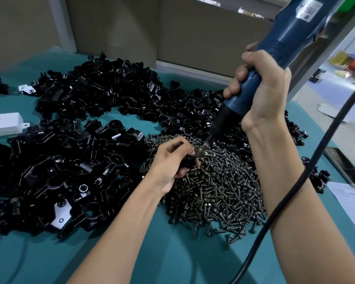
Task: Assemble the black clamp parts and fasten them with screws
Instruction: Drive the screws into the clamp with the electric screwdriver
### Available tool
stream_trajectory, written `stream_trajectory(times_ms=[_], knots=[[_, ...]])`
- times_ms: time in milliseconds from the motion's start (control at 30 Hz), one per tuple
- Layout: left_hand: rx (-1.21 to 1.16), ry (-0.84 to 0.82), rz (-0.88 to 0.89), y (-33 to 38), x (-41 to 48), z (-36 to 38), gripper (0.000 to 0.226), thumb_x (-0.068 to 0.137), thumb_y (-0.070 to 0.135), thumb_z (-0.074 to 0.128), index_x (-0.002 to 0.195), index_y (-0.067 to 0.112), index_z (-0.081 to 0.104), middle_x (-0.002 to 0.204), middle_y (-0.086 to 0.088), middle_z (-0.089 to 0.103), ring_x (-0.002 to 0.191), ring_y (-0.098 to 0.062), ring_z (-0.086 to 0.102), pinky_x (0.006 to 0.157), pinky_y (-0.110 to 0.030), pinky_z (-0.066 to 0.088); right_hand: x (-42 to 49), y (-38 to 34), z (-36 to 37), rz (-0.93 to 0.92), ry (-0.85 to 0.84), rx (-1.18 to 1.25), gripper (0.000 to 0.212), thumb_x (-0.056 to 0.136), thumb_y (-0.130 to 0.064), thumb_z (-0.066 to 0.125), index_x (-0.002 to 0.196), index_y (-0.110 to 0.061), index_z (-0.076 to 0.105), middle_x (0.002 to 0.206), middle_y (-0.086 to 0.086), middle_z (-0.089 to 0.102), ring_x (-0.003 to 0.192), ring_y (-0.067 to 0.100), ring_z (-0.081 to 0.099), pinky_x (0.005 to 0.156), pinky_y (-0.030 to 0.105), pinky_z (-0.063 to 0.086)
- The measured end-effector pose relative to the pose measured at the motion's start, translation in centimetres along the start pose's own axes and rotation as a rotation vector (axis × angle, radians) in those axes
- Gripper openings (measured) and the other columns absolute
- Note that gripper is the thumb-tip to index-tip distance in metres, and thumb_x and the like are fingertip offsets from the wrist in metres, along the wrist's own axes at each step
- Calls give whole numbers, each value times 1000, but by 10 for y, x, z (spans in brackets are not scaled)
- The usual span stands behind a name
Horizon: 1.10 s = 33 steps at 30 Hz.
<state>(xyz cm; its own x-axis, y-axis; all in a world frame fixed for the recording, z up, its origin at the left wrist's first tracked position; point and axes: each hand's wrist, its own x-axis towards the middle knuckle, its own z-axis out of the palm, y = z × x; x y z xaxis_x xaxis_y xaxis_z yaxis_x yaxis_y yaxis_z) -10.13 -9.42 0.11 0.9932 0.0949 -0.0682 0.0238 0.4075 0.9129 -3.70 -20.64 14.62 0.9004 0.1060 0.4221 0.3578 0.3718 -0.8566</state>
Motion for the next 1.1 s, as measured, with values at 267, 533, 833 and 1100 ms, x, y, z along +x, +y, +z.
stream_trajectory(times_ms=[267,533,833,1100], knots=[[69,-98,14,1,-2,-1,42,94,-5,50,62,21,59,61,-15,62,49,-15,60,37,-18,23,1,-1,-1,51,-45,23,7,83,-1,54,87,-7,52,56,3,45,41,16,39,46,25,39],[-2,-11,-11,4,-1,-1,30,97,-2,47,70,12,52,65,-18,59,35,-7,47,32,-16,22,1,4,-1,58,10,106,8,77,-7,56,82,-11,51,54,3,43,40,17,38,47,25,38],[-34,42,-27,1,2,-2,35,94,1,49,64,18,54,61,-17,61,37,-11,41,37,-21,18,2,6,1,74,22,125,6,77,-8,55,79,-12,51,54,1,44,40,16,38,46,25,39],[-52,1,-40,-1,-1,1,40,96,0,47,61,17,55,63,-17,56,36,-11,51,35,-18,24,2,1,-1,102,-57,156,5,77,-12,55,82,-12,54,53,-1,43,40,14,37,46,22,37]])
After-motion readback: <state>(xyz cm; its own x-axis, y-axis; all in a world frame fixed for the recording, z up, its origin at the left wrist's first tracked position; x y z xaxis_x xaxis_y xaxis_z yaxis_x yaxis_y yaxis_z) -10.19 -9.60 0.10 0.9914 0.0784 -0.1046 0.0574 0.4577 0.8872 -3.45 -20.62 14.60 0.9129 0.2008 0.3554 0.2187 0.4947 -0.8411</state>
